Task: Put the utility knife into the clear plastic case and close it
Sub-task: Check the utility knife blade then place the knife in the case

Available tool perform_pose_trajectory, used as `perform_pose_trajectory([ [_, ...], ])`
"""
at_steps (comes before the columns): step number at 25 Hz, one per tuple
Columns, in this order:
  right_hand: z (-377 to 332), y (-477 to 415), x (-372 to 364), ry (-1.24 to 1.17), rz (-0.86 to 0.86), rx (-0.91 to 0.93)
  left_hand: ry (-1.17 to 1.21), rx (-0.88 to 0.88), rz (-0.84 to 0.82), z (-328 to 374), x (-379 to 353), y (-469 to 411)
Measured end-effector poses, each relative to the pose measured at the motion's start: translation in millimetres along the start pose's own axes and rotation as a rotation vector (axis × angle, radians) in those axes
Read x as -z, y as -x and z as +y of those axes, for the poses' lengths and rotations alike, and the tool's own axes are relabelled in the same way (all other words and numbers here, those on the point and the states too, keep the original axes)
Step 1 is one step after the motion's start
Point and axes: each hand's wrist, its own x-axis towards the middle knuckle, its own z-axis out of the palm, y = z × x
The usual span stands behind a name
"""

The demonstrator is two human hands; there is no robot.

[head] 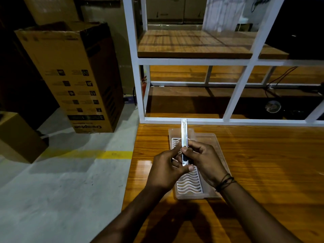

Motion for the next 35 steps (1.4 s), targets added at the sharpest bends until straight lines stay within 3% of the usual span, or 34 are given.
perform_pose_trajectory([
  [3,9.9,1.0,0.4,0.113,0.073,-0.011,0.007,0.067,-0.068,-8.5,-0.3,-2.7],
  [7,24.0,-3.1,-2.8,0.429,0.18,-0.101,-0.262,0.101,-0.093,-22.8,3.3,-5.9],
  [11,28.2,-8.7,-13.2,0.76,0.164,-0.046,-0.47,0.118,-0.067,-33.5,-1.6,-11.0],
  [31,28.9,-18.0,-44.4,1.311,-0.027,-0.362,-0.396,0.221,-0.057,-44.8,-10.3,-8.8],
  [35,23.8,-16.2,-45.1,1.319,-0.042,-0.359,-0.394,0.216,-0.05,-44.9,-10.8,-6.8],
])
